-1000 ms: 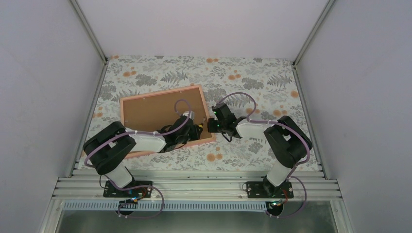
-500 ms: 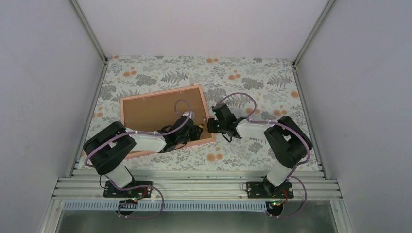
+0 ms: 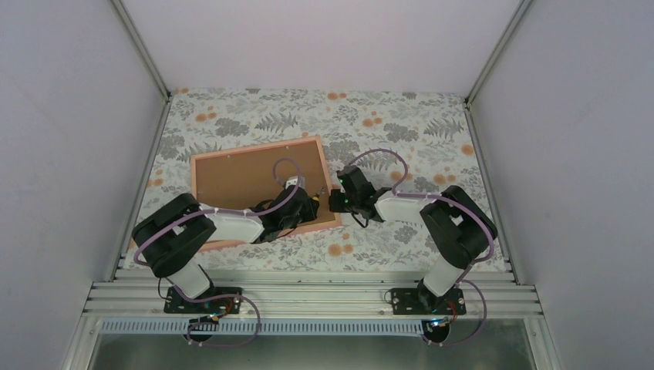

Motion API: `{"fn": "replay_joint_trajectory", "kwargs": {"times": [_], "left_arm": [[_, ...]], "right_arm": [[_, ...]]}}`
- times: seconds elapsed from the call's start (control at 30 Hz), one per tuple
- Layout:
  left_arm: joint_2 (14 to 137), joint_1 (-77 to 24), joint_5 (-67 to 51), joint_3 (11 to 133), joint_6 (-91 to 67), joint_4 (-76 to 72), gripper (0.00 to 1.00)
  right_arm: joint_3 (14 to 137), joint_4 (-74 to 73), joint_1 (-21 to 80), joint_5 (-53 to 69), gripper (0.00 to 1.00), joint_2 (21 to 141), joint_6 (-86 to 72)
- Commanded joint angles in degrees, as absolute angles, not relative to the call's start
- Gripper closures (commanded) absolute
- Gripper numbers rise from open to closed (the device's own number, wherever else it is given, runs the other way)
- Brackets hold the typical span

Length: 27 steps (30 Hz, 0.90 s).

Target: Take the photo out of the frame

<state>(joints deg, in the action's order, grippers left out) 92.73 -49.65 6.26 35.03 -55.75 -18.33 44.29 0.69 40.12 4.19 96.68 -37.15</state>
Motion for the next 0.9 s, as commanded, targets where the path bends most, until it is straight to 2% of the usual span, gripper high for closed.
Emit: {"fn": "replay_joint_trajectory", "kwargs": {"times": [0.0, 0.4, 0.87], "left_arm": [[91.58, -49.51, 9.43, 33.77, -57.74, -15.34, 0.98], [82.06, -49.92, 10.87, 32.41, -53.91, -12.25, 0.98], [69.30, -47.35, 13.34, 29.33, -50.98, -2.70, 0.98]], "right_arm": [[42.43, -2.04, 40.78, 6.07, 0.96, 95.84, -41.26], [42.17, -3.15, 40.78, 2.52, 0.96, 93.86, -42.65], [40.83, -8.49, 39.08, -8.47, 0.96, 89.02, -51.11]]}}
